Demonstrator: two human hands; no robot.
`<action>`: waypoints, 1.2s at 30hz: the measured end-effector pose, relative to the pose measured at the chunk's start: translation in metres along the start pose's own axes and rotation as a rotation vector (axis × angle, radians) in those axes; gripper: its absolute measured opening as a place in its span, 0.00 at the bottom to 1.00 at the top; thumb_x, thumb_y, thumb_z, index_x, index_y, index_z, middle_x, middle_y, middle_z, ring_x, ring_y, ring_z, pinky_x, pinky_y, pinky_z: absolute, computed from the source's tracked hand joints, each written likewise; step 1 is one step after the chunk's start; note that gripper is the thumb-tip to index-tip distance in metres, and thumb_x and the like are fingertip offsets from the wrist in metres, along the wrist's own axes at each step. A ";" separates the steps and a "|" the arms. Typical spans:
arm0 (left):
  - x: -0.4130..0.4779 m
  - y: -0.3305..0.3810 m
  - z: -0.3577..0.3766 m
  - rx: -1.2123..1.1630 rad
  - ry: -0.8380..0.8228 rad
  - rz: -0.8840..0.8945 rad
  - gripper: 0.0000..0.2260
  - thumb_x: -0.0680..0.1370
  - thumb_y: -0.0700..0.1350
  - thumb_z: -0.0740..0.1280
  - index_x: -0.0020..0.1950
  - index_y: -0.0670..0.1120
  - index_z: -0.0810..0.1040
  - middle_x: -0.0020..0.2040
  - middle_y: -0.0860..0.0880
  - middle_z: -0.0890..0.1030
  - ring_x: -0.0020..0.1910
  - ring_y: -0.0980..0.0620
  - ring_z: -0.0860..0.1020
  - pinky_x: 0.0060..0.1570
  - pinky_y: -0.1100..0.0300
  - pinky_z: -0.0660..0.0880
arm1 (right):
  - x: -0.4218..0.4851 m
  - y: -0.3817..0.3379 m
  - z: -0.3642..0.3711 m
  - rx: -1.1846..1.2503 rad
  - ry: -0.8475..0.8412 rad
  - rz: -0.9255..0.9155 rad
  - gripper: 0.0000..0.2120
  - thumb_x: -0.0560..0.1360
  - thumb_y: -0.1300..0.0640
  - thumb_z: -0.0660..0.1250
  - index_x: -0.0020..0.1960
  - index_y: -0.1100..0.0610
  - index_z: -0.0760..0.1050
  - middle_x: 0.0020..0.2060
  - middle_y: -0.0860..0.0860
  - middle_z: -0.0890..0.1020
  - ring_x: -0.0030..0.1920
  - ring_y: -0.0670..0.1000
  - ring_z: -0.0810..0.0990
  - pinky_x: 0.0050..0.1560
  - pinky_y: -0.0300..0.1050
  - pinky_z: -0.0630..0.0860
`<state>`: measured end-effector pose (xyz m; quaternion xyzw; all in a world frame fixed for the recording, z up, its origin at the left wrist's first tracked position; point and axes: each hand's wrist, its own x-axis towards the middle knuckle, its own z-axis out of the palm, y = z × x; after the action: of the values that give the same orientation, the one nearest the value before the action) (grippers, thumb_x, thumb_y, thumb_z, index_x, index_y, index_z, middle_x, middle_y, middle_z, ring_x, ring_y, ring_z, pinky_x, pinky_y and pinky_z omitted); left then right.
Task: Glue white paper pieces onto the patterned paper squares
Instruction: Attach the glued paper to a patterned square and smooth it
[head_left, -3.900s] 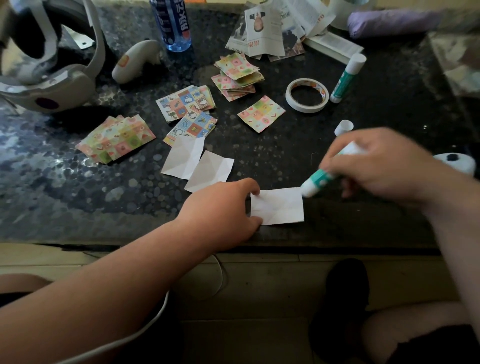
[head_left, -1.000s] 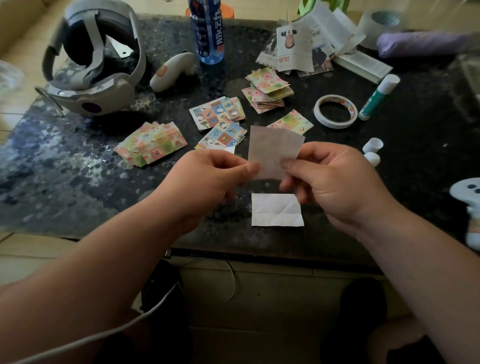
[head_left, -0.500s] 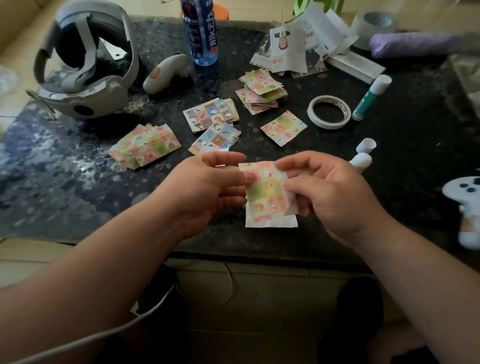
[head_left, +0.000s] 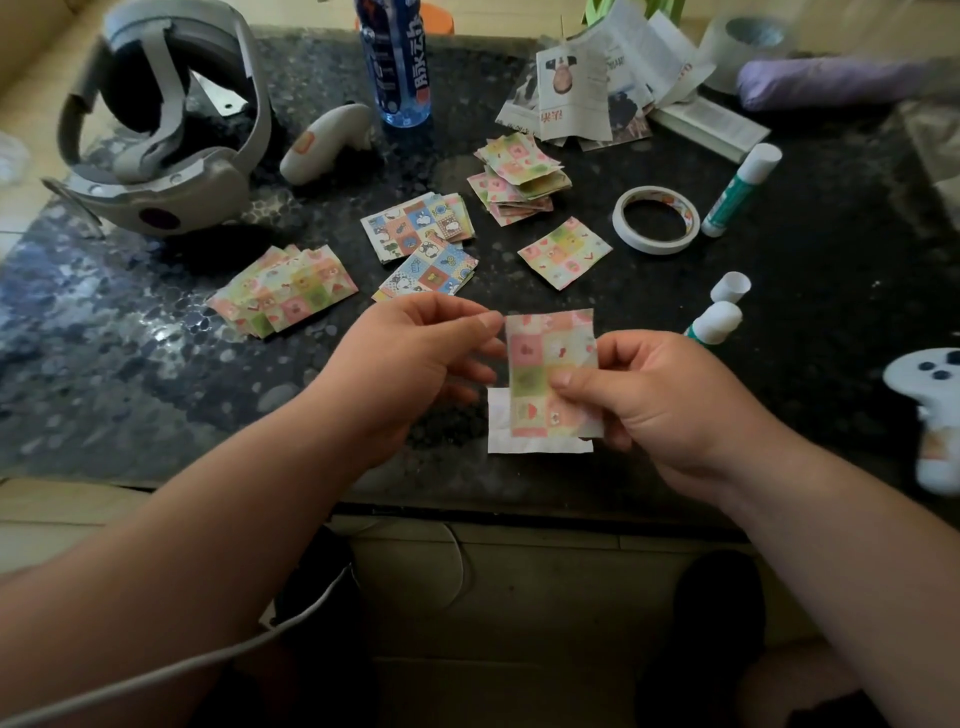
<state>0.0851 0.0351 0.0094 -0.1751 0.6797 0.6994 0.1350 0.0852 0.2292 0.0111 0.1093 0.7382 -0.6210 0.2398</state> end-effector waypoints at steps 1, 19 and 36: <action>0.004 -0.001 -0.002 0.082 0.040 0.031 0.01 0.79 0.41 0.71 0.48 0.44 0.81 0.40 0.47 0.86 0.34 0.52 0.81 0.35 0.58 0.77 | -0.001 0.000 -0.001 0.043 0.021 0.010 0.04 0.77 0.66 0.72 0.49 0.68 0.81 0.40 0.60 0.86 0.25 0.43 0.80 0.22 0.32 0.69; 0.026 -0.020 0.041 1.241 -0.206 0.184 0.18 0.74 0.49 0.73 0.63 0.55 0.74 0.54 0.56 0.74 0.50 0.54 0.75 0.42 0.61 0.72 | -0.018 0.009 -0.036 -0.310 -0.014 0.054 0.02 0.76 0.59 0.75 0.48 0.54 0.84 0.42 0.48 0.88 0.44 0.48 0.88 0.52 0.54 0.85; 0.020 -0.016 0.039 0.824 -0.093 -0.009 0.06 0.74 0.45 0.71 0.43 0.43 0.79 0.39 0.45 0.81 0.38 0.48 0.79 0.33 0.56 0.74 | -0.014 0.009 -0.032 -0.110 -0.106 0.058 0.09 0.77 0.64 0.67 0.50 0.53 0.82 0.42 0.53 0.88 0.39 0.51 0.86 0.32 0.44 0.78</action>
<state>0.0710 0.0740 -0.0131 -0.0778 0.8952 0.3754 0.2272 0.0940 0.2640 0.0139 0.0841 0.7539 -0.5774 0.3020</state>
